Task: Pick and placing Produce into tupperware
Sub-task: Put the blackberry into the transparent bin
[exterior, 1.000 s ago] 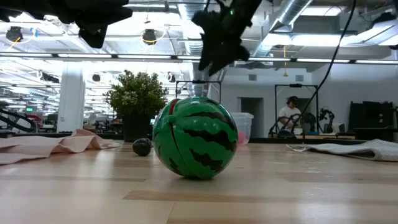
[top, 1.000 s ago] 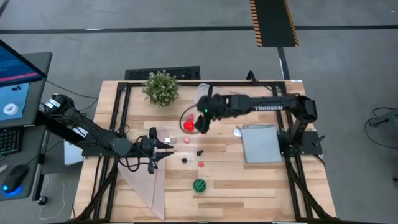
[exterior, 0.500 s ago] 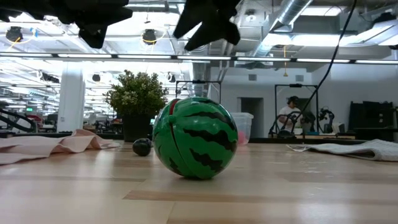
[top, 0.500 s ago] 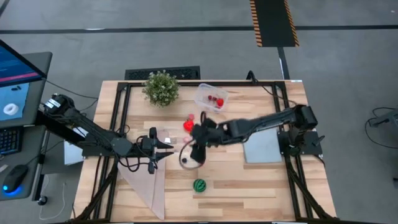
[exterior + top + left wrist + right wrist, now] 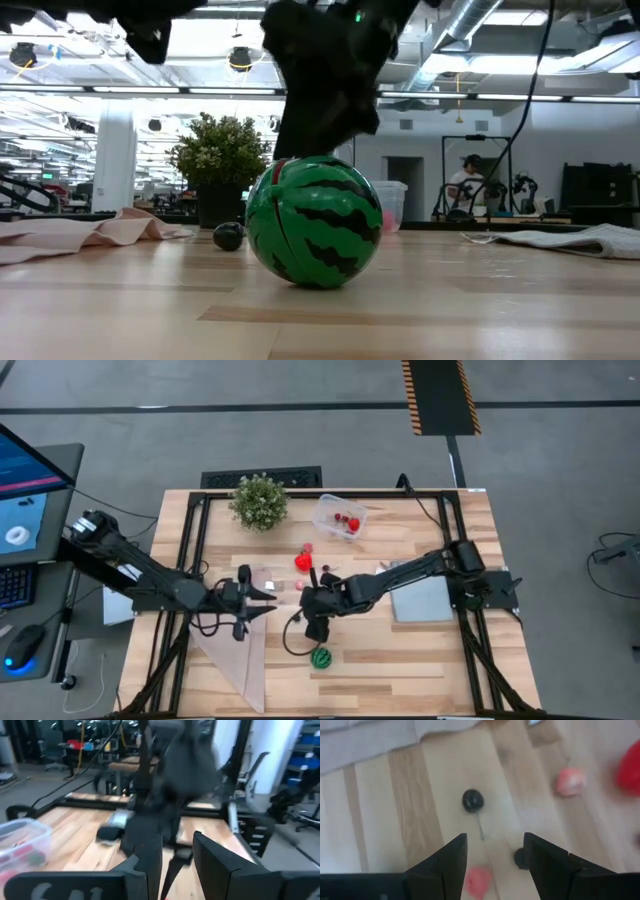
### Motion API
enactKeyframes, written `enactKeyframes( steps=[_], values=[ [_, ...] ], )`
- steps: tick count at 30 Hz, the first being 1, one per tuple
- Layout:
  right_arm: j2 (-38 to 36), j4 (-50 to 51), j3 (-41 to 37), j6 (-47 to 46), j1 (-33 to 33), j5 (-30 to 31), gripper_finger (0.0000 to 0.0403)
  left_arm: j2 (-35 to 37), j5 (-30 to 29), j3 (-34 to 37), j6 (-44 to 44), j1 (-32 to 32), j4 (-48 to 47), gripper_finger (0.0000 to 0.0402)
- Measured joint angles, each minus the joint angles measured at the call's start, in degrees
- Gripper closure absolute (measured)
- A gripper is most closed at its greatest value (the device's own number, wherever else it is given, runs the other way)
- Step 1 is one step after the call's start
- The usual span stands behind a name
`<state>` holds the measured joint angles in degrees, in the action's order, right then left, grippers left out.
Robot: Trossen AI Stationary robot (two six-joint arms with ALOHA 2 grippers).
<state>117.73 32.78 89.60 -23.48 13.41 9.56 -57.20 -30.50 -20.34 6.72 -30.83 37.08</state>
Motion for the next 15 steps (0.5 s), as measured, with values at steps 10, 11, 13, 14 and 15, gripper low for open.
enactKeyframes(
  steps=[10,11,13,14,15],
  values=[
    [1.64,-1.83,-0.01,2.49,-0.65,-2.35,0.0187,5.96,-3.46,0.0,-5.98,-7.11,-0.04,0.0304],
    [1.62,-1.99,0.0,2.53,-0.87,-2.38,0.0187,6.28,-4.21,0.0,-6.61,-7.73,-0.05,0.0304],
    [1.63,-1.94,0.0,2.53,-1.34,-2.69,0.0187,7.23,-5.77,0.0,-7.75,-8.97,-0.11,0.0304],
    [1.62,-1.98,0.0,2.51,-1.59,-2.93,0.0187,7.9,-6.4,0.0,-8.33,-9.56,-0.11,0.0304],
    [1.62,-2.15,0.0,2.51,-1.79,-3.18,0.0187,8.63,-7.03,0.0,-8.93,-10.13,-0.09,0.0304]
  ],
)
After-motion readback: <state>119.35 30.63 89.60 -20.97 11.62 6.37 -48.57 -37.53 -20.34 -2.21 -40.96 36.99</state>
